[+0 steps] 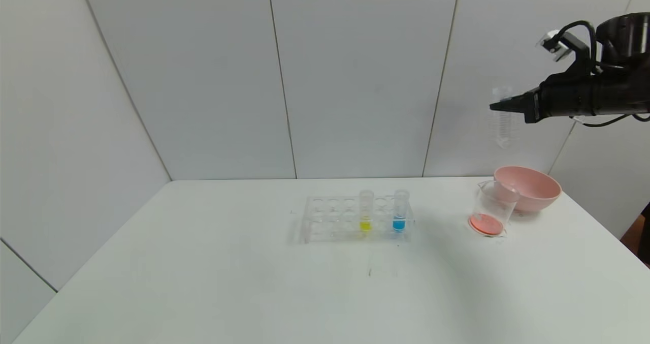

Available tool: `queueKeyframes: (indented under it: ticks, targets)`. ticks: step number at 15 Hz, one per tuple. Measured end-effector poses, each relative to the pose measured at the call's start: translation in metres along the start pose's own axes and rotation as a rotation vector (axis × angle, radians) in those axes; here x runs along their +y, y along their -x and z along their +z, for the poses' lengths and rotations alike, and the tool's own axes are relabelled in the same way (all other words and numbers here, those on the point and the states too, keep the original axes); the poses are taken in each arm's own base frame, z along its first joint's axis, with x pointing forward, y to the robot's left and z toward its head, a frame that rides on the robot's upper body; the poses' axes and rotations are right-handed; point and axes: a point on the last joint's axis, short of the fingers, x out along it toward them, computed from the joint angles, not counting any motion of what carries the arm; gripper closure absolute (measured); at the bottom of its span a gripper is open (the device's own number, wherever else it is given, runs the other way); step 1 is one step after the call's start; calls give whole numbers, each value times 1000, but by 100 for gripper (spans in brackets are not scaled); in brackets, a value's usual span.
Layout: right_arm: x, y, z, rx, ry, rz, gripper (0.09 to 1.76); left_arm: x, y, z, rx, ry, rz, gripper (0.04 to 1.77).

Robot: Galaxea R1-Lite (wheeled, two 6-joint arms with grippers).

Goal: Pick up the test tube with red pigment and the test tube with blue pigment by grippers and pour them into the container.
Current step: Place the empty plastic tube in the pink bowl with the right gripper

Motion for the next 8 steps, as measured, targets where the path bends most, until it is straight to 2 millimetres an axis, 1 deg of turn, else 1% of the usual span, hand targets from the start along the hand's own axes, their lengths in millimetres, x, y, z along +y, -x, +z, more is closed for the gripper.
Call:
queueKeyframes:
  ticks: [2,3,5,8]
  targets:
    - [-5,2,10,-100,-129,-67,136,0,0,0,0,0,0,5]
    - [-7,3,8,-112,-150,-100,136,0,0,0,0,0,0,5]
    - [-11,3,-4,-130,-160,-143,136,0,0,0,0,0,0,5]
    - [-12,6,-34,-141,-170,-172,136,0,0,0,0,0,0,5]
